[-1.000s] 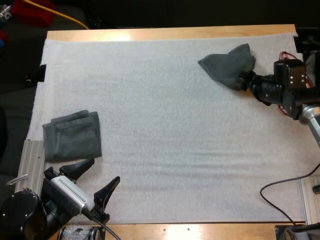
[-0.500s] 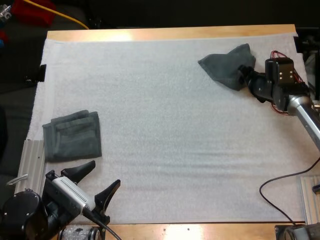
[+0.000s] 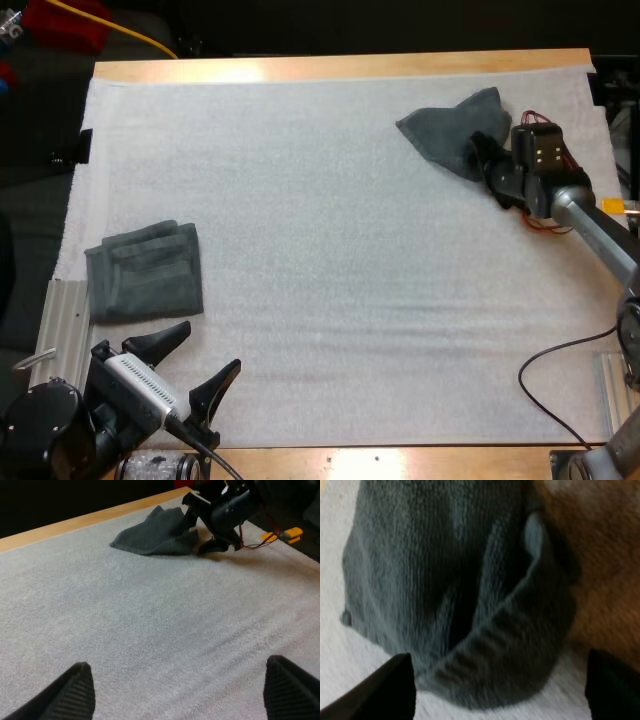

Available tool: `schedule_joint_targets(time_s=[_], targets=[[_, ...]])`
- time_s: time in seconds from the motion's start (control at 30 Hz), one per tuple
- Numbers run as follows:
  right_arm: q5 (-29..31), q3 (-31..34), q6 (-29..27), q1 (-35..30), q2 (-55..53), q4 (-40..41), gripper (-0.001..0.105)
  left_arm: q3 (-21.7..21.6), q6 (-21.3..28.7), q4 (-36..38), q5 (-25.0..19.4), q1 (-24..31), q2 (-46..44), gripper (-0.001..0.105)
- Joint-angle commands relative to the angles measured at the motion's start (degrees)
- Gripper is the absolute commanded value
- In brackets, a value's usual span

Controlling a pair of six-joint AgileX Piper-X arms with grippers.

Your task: Pick towel from pile, fold and stack

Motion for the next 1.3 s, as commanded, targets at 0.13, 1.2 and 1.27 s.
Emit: schedule_joint_targets(time_s=[0.13,1.2,1.27], targets=[[0.6,-0.5,2.4,-0.1,1.7,-2.1,0.069,-0.3,0.0,0.0,0.6,-0.2,0.1,0.069],[-10.1,-1.6,-24.6,0.0,-17.0,-3.2,0.001,-0.3,0.0,-0.7,0.6,-0.2,0.1,0.069],[-12.6,-3.2,-25.8,0.7,-18.5,-2.4,0.001,-0.3,0.0,-0.7,0.6,-0.2,0.1,0.069]])
